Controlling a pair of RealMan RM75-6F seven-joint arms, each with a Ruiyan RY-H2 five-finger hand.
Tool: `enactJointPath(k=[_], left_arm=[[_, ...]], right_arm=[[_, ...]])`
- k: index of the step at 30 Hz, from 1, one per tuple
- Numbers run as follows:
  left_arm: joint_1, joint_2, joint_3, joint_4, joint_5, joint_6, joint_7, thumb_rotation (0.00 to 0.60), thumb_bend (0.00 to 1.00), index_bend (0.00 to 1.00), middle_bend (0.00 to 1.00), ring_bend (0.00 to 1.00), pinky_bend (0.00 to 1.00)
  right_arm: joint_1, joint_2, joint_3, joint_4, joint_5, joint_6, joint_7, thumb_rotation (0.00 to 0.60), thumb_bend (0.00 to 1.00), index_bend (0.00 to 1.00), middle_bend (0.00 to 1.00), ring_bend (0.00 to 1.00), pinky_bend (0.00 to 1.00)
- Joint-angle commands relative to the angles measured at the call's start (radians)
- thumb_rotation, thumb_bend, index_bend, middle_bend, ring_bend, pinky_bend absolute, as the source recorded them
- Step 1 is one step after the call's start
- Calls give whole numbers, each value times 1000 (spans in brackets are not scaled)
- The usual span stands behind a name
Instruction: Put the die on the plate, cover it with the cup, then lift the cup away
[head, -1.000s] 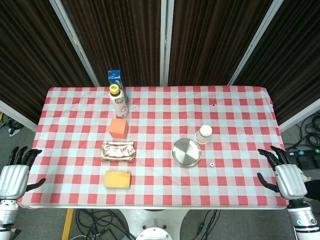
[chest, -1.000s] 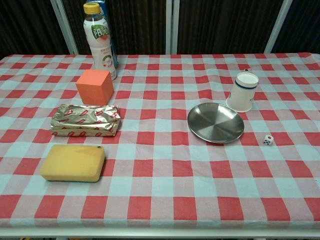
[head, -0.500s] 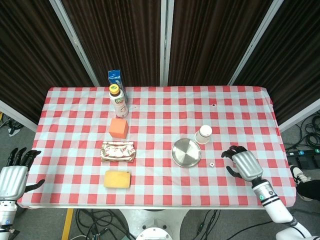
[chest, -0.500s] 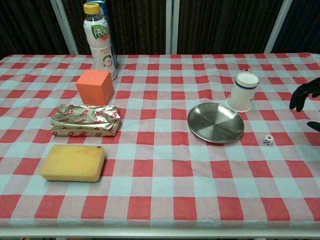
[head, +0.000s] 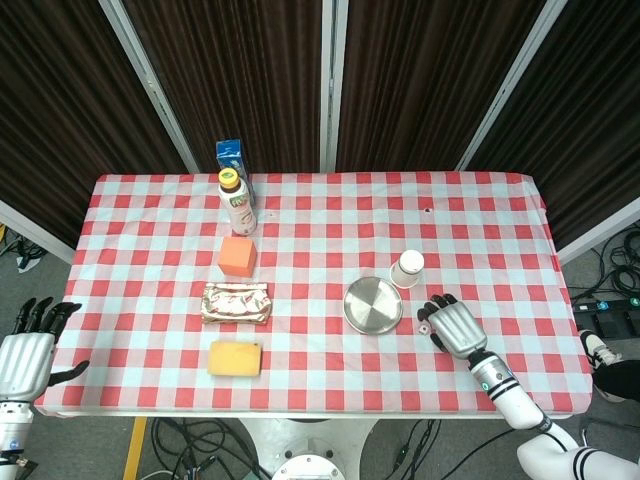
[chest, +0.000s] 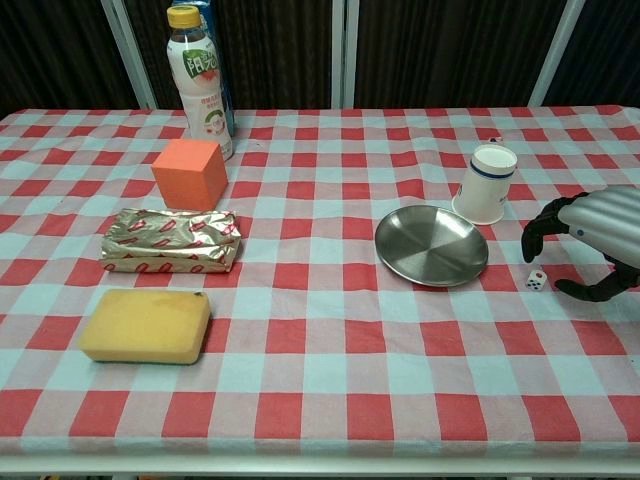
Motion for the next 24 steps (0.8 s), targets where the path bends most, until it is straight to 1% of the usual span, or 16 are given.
enactJointPath(k=[1, 7, 9, 12, 14, 18, 21, 24], left_arm=[[1, -1, 1, 2, -1, -1, -3, 600, 0, 175, 170, 71, 29], [3, -5, 1, 10, -3, -1, -14, 600, 0, 175, 170, 71, 29], [4, -6, 1, 13, -4, -2, -18, 600, 0, 175, 170, 71, 29], [5, -8, 2, 18, -5, -3, -22, 600, 0, 176, 170, 71, 29], [6, -9, 2, 20, -5, -2, -26, 600, 0, 176, 170, 71, 29], [6, -8, 2, 22, -4, -2, -29, 600, 0, 176, 170, 71, 29], [6, -8, 1, 22, -2, -2, -30, 600, 0, 176, 170, 71, 29], [6, -9, 2, 23, -1, -1, -31, 600, 0, 175, 170, 71, 29]], right_arm=[[7, -19, -9, 25, -4, 2, -4, 600, 261, 421, 360, 221, 273], [17, -48, -16, 67, -4, 3, -15, 600, 272, 449, 360, 221, 273], [19, -56, -18, 77, -5, 7, -10, 600, 283, 471, 363, 221, 273], [22, -63, -19, 86, -10, 20, -7, 600, 302, 536, 374, 222, 281], [24, -59, -19, 77, -16, 34, -1, 600, 306, 565, 379, 222, 285], [43, -37, -6, 13, -37, 66, 56, 600, 305, 582, 386, 223, 288], [78, -34, 13, -25, -33, 38, 63, 600, 306, 584, 385, 224, 289], [123, -55, 39, -32, -16, -11, 32, 600, 306, 584, 375, 224, 288]])
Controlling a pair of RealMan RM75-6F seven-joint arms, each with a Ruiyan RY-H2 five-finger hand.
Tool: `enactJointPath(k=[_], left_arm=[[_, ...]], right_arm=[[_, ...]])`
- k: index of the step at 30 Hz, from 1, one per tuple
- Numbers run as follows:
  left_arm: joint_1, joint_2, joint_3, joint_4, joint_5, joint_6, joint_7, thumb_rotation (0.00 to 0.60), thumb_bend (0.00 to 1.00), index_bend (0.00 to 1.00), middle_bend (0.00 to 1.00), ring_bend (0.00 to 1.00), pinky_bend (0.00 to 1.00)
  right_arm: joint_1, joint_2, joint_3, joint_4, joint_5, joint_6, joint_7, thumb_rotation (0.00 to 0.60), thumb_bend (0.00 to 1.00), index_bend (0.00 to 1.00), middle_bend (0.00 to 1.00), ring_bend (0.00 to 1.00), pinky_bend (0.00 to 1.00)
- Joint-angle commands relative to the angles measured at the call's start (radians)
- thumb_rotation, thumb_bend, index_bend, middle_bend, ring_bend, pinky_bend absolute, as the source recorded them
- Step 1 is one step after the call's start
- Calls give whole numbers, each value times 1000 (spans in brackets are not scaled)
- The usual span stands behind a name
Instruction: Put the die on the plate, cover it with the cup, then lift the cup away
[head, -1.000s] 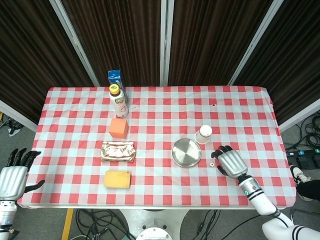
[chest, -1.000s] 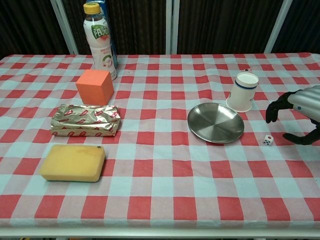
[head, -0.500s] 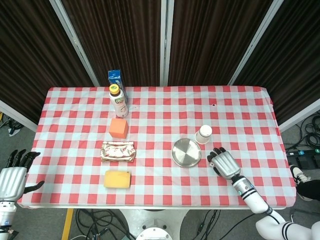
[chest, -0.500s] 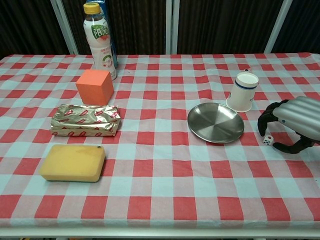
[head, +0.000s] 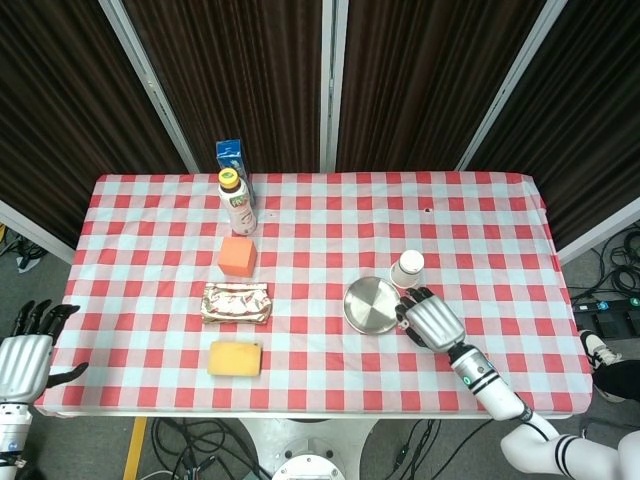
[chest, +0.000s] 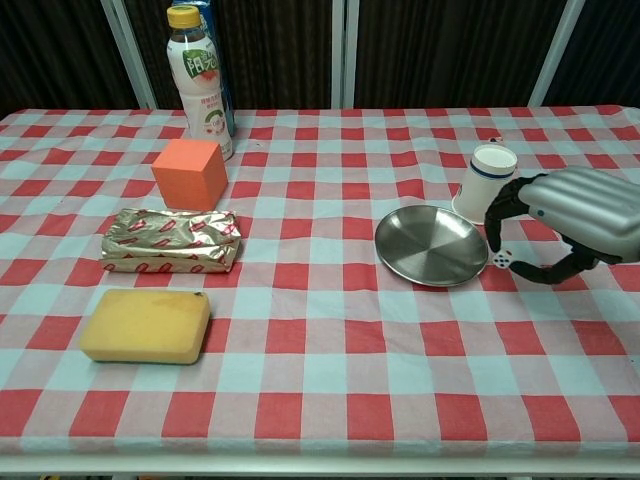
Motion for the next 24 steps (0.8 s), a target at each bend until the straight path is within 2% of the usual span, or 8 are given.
enactJointPath(k=[1, 6, 9, 12, 13, 16, 19, 24], left_arm=[[0, 1, 1, 1, 0, -2, 0, 600, 0, 176, 170, 71, 29], [4, 2, 2, 1, -5, -2, -5, 600, 0, 176, 170, 72, 29], [5, 1, 3, 3, -7, -4, -7, 600, 0, 176, 170, 71, 29], [5, 0, 3, 5, -8, -7, -10, 600, 0, 176, 170, 71, 29], [5, 0, 3, 5, -9, -7, -11, 600, 0, 175, 170, 71, 29], [4, 1, 1, 8, -10, -8, -13, 600, 0, 176, 170, 71, 29], [0, 2, 0, 10, -6, -11, -16, 600, 0, 176, 170, 71, 29], [-6, 1, -4, 14, 4, -8, -19, 600, 0, 176, 170, 71, 29]], right_arm=[[54, -26, 36, -6, 18, -56, -34, 600, 306, 584, 374, 224, 289], [114, -100, 64, 73, 40, -109, -91, 600, 306, 583, 368, 224, 289], [130, -132, 66, 107, 58, -132, -113, 600, 306, 548, 357, 212, 245], [134, -140, 64, 105, 82, -153, -158, 600, 306, 385, 295, 137, 155], [134, -136, 62, 94, 83, -150, -162, 600, 306, 310, 257, 103, 132], [122, -100, 55, 28, 64, -102, -140, 600, 305, 172, 185, 62, 103], [104, -48, 62, -45, 38, -22, -97, 600, 305, 149, 180, 62, 103], [57, 63, 125, -165, 67, 107, -114, 600, 302, 149, 243, 91, 142]])
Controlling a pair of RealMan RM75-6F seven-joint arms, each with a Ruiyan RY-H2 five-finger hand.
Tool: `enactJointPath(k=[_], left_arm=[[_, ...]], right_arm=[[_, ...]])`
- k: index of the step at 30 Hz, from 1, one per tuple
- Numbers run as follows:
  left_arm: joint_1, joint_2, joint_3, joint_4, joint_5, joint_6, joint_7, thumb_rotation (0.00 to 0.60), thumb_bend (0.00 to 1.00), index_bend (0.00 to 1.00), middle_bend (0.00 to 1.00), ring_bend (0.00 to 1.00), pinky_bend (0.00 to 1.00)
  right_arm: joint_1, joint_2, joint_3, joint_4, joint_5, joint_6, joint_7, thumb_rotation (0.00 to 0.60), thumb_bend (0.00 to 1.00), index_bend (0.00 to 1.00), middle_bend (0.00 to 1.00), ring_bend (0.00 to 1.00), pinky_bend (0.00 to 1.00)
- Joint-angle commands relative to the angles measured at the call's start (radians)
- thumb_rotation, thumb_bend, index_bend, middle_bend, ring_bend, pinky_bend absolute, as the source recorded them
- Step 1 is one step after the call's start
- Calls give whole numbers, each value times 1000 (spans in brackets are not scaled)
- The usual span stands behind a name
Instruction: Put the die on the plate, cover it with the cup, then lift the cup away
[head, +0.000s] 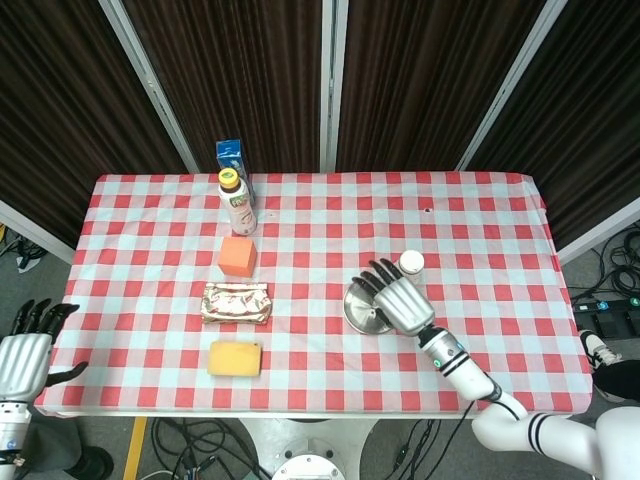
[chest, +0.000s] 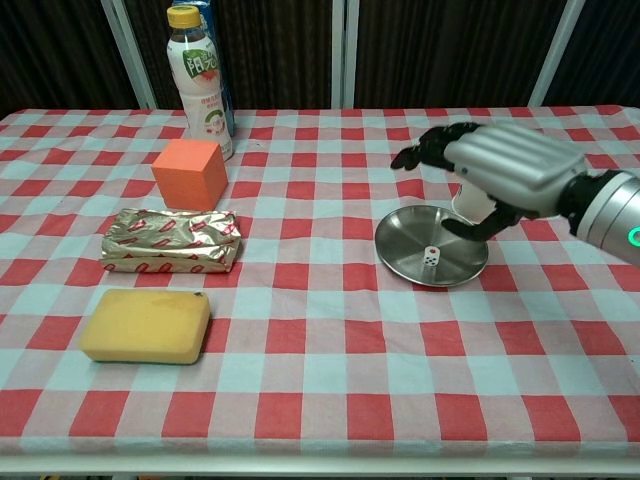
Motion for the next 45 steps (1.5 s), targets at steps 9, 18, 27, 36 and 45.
enactJointPath(k=[9, 18, 27, 36, 45], left_arm=[[-2, -2, 3, -5, 6, 1, 7, 600, 0, 176, 170, 71, 28], [-1, 13, 4, -33, 7, 2, 34, 600, 0, 176, 170, 71, 29], [-3, 25, 6, -57, -2, -7, 58, 600, 0, 176, 170, 71, 29], [-8, 32, 5, -67, -6, -17, 67, 600, 0, 176, 170, 71, 29], [-11, 36, 6, -73, -12, -25, 75, 600, 0, 176, 170, 71, 29]], right_arm=[[-60, 222, 144, -186, 359, -69, -47, 600, 200, 207, 578, 538, 598], [-3, 147, 140, -28, 492, -233, 31, 600, 74, 202, 355, 250, 340], [43, 45, 150, 129, 444, -314, 239, 600, 70, 131, 204, 68, 204], [67, -22, 189, 244, 409, -454, 591, 600, 95, 203, 241, 80, 203], [84, -72, 175, 371, 297, -437, 795, 600, 128, 276, 270, 81, 204]])
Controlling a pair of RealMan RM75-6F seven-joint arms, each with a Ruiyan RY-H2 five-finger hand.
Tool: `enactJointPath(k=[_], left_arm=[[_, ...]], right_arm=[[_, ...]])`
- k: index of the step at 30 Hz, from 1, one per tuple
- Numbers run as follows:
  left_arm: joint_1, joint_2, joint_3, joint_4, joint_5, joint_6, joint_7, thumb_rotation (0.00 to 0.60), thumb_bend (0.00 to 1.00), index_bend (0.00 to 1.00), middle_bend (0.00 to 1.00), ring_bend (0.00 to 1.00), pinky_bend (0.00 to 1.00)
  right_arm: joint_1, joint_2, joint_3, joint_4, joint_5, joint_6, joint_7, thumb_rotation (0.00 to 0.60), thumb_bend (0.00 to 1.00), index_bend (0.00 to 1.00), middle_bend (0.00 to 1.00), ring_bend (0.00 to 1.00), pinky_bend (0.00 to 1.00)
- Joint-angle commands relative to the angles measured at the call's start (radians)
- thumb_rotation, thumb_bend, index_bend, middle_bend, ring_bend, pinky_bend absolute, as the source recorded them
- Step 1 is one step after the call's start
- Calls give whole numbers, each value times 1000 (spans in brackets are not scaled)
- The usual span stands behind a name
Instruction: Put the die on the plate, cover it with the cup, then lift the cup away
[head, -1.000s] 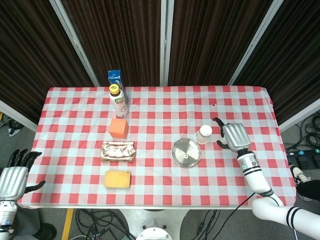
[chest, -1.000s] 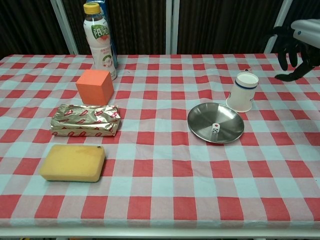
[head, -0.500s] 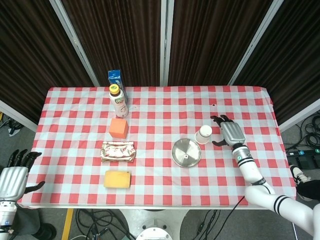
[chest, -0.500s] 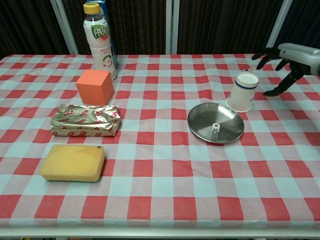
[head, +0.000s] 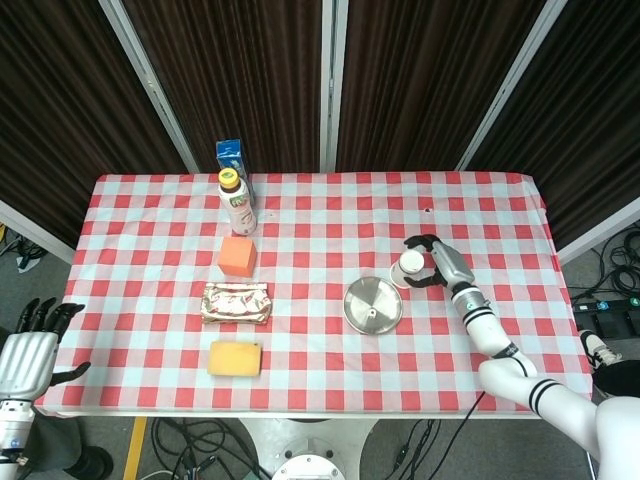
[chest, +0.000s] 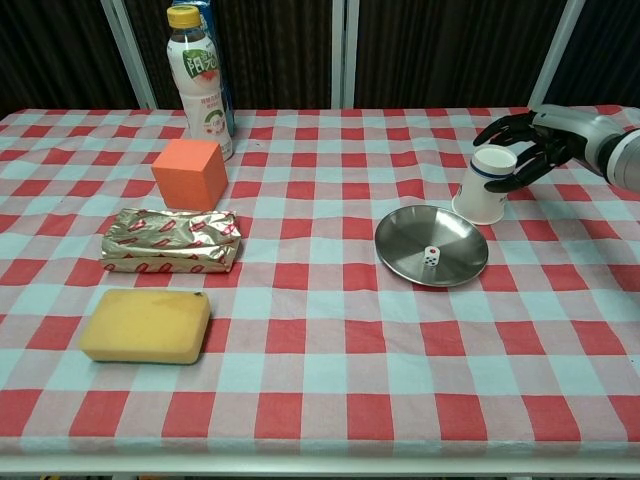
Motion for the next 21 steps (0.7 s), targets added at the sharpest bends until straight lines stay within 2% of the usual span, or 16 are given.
enactJointPath(k=[1, 5, 10, 13, 17, 21], left_arm=[[1, 2, 1, -1, -2, 0, 1, 600, 0, 176, 170, 71, 29], [1, 3, 2, -4, -2, -2, 4, 600, 0, 177, 170, 71, 29], [3, 5, 2, -8, -3, 1, 5, 600, 0, 176, 170, 71, 29], [4, 6, 2, -9, -3, 3, 5, 600, 0, 176, 170, 72, 29], [1, 6, 2, -6, -3, -1, 3, 600, 0, 176, 170, 71, 29], [1, 2, 2, -3, 0, 2, 1, 600, 0, 177, 170, 71, 29]], right_arm=[[12, -29, -10, 58, -48, 6, 63, 600, 131, 287, 275, 85, 204], [17, -47, -19, 92, -61, 7, 102, 600, 163, 355, 298, 108, 204], [11, -56, -30, 100, -81, 43, 126, 600, 255, 493, 338, 142, 203], [-9, -21, -44, 36, -122, 102, 167, 600, 265, 519, 359, 160, 203], [-38, 66, -85, -105, -218, 201, 217, 600, 266, 523, 366, 165, 203], [-50, 119, -131, -214, -287, 254, 217, 600, 266, 523, 367, 165, 203]])
